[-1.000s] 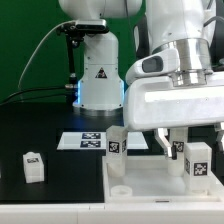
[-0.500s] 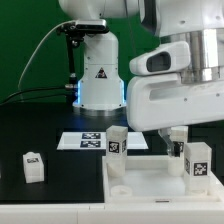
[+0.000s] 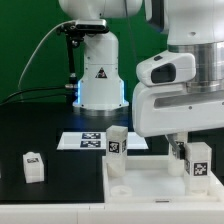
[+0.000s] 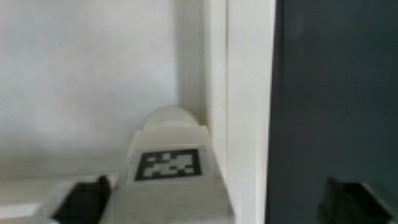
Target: Assemble square table
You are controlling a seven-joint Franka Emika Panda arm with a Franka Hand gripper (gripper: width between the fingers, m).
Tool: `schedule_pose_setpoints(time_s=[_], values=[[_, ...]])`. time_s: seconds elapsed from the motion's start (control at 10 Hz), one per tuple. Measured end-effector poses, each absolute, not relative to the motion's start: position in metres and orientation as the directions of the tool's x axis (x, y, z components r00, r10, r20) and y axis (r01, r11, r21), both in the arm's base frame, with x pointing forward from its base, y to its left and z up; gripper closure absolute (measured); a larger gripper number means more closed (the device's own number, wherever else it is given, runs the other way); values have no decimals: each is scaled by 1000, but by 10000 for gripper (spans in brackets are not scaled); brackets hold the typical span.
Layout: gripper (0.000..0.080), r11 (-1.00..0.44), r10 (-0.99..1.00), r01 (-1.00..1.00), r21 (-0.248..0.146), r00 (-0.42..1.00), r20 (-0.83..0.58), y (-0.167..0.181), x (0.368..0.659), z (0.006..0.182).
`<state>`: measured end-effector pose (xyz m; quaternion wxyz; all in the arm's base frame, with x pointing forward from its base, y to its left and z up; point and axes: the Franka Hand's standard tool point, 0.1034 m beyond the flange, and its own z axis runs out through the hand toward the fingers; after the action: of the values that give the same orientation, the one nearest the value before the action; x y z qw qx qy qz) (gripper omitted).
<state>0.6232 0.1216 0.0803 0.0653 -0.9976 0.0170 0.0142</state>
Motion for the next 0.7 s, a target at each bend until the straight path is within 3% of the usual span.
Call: schedule_pose_setpoints(time_s=[0.1, 0.2, 0.5, 0.7], values=[[415, -989, -61, -64, -130, 998, -34, 122, 623, 80], [492, -983, -133, -138, -124, 990, -43, 119, 623, 80], [508, -910, -396, -395, -123, 918, -20, 113, 625, 76], [510, -762, -637, -633, -134, 771, -19, 116, 624, 76]])
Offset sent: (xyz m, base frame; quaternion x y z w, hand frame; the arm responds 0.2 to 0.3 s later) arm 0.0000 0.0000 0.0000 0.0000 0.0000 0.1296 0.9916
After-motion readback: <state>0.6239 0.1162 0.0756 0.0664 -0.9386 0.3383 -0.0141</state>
